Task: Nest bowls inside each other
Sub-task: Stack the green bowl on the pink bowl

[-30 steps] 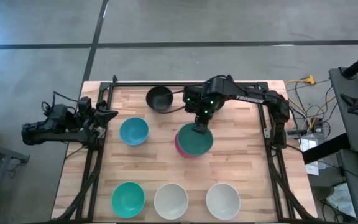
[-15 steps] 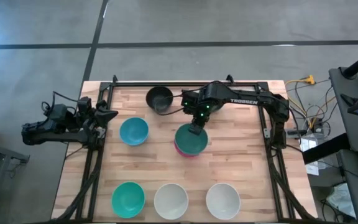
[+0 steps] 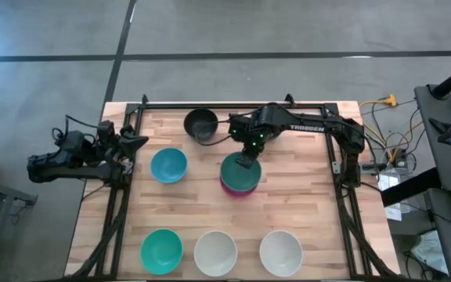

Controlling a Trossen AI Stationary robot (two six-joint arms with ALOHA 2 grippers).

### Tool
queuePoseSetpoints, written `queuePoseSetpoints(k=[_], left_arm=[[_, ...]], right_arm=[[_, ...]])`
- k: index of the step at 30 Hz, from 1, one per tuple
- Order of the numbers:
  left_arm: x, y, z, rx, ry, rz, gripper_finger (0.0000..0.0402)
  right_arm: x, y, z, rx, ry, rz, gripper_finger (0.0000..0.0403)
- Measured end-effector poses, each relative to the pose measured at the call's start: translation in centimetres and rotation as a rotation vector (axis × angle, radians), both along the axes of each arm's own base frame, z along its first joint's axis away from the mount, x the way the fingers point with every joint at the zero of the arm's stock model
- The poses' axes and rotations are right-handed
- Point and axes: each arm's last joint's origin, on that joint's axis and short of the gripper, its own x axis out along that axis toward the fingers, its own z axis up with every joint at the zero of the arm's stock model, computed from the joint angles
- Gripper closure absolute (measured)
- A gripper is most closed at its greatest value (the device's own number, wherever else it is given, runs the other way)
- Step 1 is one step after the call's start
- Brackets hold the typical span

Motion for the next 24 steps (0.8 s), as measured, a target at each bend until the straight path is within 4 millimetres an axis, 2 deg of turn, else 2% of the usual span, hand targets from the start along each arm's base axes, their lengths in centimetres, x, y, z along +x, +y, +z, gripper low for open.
queuePoseSetpoints(k=[5, 10, 16, 24], left_arm=[[0.0, 0.0, 0.0, 0.000, 0.002, 0.000, 0.0402], [0.0, 0.0, 0.0, 0.000, 0.002, 0.000, 0.0402], [0.0, 0.0, 0.0, -0.004, -0.001, 0.000, 0.0402], [0.0, 0.0, 0.0, -0.005, -0.003, -0.001, 0.0402]], right_arm=[[0.5, 0.8, 0.0, -0.005, -0.034, 0.024, 0.0394], [1.3, 1.7, -1.5, 0.003, 0.004, 0.055, 0.0394], [2.0, 1.6, -3.2, 0.001, 0.050, 0.059, 0.0394], [2.0, 1.5, -3.4, -0.037, 0.057, 0.080, 0.0393]])
